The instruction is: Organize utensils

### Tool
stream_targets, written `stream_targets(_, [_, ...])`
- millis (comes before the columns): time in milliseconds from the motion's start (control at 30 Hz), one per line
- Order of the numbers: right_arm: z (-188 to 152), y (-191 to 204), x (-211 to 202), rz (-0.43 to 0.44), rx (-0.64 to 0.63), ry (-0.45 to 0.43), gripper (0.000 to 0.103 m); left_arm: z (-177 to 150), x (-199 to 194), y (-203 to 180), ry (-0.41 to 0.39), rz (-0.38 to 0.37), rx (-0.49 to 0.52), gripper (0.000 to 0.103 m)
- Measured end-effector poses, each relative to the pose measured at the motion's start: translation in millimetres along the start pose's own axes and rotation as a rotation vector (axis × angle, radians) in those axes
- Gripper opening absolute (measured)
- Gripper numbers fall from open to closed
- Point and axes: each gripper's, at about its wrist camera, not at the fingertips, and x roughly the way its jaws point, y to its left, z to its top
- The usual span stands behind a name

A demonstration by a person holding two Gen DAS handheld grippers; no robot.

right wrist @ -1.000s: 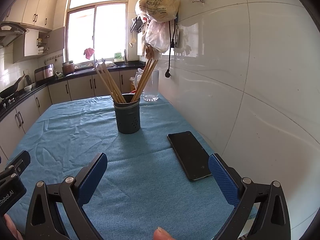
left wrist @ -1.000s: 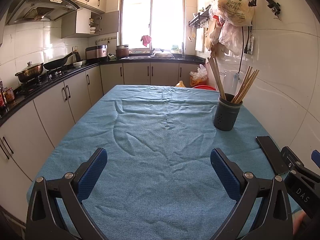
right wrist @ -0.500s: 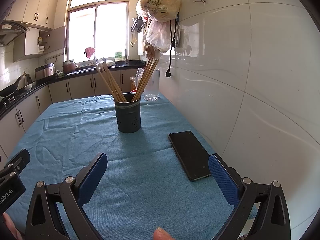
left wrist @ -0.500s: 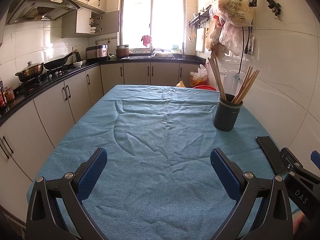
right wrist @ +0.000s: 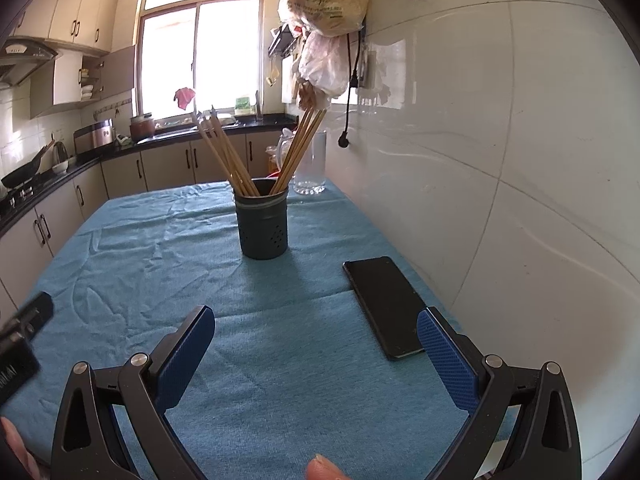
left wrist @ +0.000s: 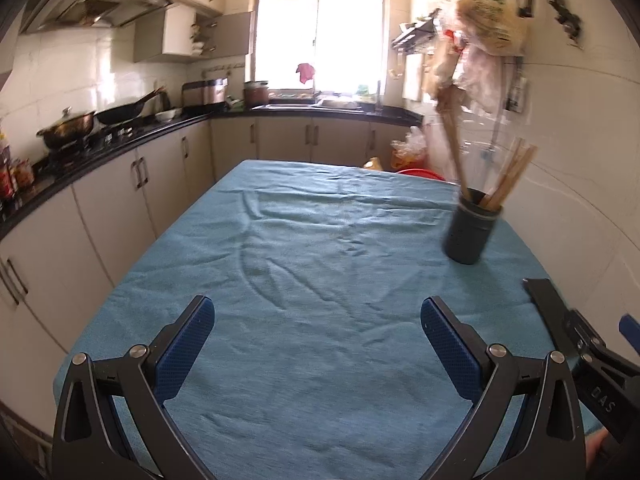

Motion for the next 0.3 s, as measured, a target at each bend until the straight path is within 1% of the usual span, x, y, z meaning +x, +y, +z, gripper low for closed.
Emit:
stream_targets(133, [1.5, 6.1, 22.1, 0.019, -0.024, 0.036, 0.103, 5.6, 22.0, 30.3, 0.015, 0.08, -0.036, 0.102])
stream_targets(167, [2.6, 9.1, 32.1, 0.02, -0.033, 0.06, 0.103, 6.6, 31.2, 40.5, 0.028, 0.113, -0.047, 0.102])
stream_targets(233, [5.1, 16.0, 56.4, 0.04, -0.042, 0.111, 0.103, 8.9, 49.7, 57.2, 0.075, 0.124, -0.063, 0.102])
stream_targets(300, [7.5, 22.2, 84.5, 0.075, -0.037, 0.191, 0.103, 11.0, 73.0, 75.1, 0.144, 0.135, -0.08, 0.102])
